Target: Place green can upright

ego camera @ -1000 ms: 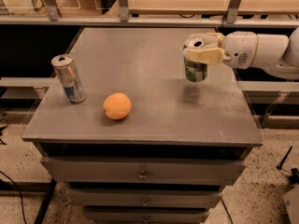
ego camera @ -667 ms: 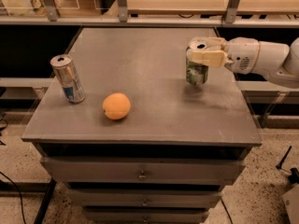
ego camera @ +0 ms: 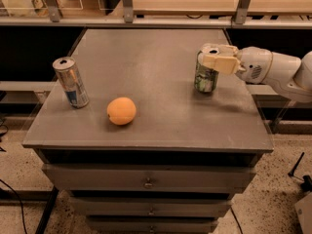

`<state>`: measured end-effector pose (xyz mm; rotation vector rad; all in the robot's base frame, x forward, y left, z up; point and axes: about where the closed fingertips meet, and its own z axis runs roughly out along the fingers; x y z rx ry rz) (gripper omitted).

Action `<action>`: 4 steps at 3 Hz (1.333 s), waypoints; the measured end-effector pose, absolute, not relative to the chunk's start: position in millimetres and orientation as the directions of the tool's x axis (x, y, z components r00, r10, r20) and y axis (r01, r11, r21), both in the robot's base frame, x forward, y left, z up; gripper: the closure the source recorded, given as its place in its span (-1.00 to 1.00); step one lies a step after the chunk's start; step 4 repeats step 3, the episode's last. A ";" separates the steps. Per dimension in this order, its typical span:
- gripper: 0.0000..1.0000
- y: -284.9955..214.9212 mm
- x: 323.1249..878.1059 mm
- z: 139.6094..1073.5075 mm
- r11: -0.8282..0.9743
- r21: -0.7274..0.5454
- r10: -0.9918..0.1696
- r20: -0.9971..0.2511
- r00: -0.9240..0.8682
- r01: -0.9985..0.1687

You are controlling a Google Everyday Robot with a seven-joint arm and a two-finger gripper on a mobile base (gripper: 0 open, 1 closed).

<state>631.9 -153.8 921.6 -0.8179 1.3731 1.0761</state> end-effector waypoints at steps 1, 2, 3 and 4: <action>-0.72 -157.9 632.1 918.6 0.340 0.152 0.135 -0.985 -0.112 -0.928; -1.00 -163.3 631.0 917.0 0.345 0.147 0.123 -0.986 -0.110 -0.927; -1.00 -163.3 631.0 916.8 0.345 0.146 0.122 -0.986 -0.110 -0.927; -1.00 -163.3 631.0 916.8 0.345 0.146 0.122 -0.986 -0.110 -0.927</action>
Offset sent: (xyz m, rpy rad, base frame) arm -0.0012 -0.0169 -0.0079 0.0360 0.0073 -0.0206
